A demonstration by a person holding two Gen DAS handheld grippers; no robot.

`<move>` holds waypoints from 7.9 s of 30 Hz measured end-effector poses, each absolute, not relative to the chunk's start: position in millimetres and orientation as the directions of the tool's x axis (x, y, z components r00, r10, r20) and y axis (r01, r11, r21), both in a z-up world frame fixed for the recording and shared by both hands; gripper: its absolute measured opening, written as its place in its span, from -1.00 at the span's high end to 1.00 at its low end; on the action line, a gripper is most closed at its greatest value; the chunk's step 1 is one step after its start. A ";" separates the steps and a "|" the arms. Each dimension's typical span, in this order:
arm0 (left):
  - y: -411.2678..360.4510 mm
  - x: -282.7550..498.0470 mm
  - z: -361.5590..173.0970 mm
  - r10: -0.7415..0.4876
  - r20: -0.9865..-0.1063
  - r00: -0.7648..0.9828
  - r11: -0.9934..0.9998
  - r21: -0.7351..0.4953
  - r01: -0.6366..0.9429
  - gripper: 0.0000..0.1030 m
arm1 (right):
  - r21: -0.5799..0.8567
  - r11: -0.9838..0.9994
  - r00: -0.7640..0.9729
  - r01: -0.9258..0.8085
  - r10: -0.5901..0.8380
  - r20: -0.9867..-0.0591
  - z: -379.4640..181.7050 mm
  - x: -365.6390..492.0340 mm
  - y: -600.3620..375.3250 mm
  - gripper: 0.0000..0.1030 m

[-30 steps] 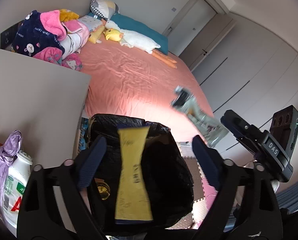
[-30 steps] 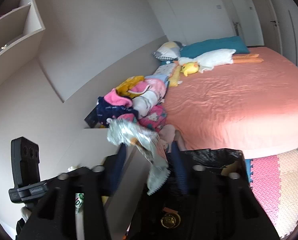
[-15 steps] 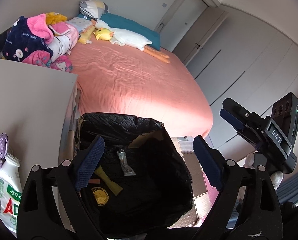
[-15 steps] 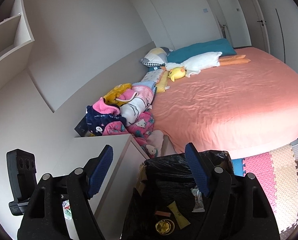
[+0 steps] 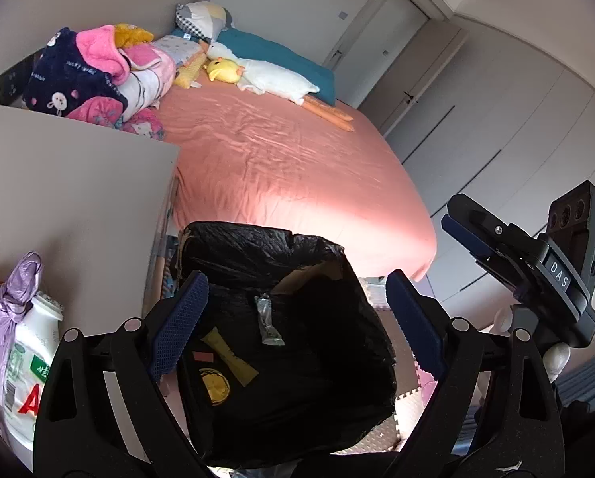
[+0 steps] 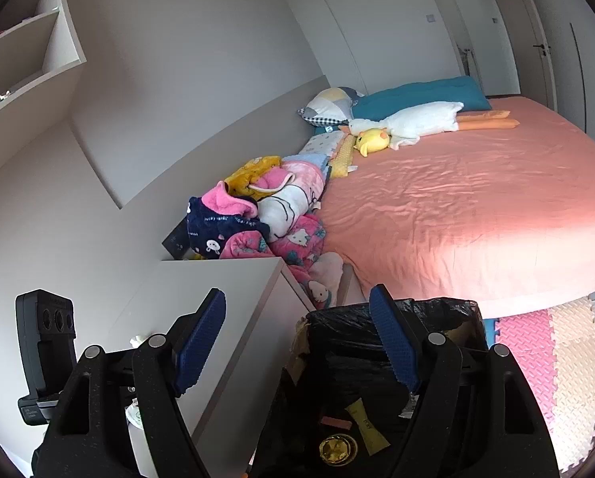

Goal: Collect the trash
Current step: 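Move both tools back to the trash on the table, then grasp the white box with the left tool while the right tool grasps the purple plastic bag, then lift the white box and purple bag off the table, then carry the white box and purple bag over the black trash bag, then open both tools to drop the box and bag into the trash bag, then move both tools back over the table, then reach the right tool to the white AD bottle while the left tool reaches the grey cardboard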

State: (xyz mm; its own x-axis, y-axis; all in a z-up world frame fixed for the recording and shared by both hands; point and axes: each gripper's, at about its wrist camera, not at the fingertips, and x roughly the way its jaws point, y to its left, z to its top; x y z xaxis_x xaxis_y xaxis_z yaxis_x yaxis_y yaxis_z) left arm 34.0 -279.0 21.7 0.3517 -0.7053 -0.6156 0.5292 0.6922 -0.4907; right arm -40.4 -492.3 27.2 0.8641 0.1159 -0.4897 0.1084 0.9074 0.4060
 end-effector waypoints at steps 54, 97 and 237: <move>-23.0 50.7 -27.9 -0.282 -0.776 0.564 0.942 -0.335 0.010 -0.40 | 0.259 0.878 0.586 -0.403 0.465 -0.664 -29.6 59.3 -219.4 -0.29; 14.4 84.0 -29.4 -0.250 -0.814 0.525 0.945 -0.322 -0.050 0.41 | 0.253 0.894 0.638 -0.369 0.441 -0.631 -20.1 107.8 -205.3 0.67; -98.0 7.9 7.5 -0.396 -0.753 0.525 0.917 -0.356 0.180 -0.74 | 0.437 0.865 0.641 -0.247 0.484 -0.596 -27.4 28.7 -311.2 -0.32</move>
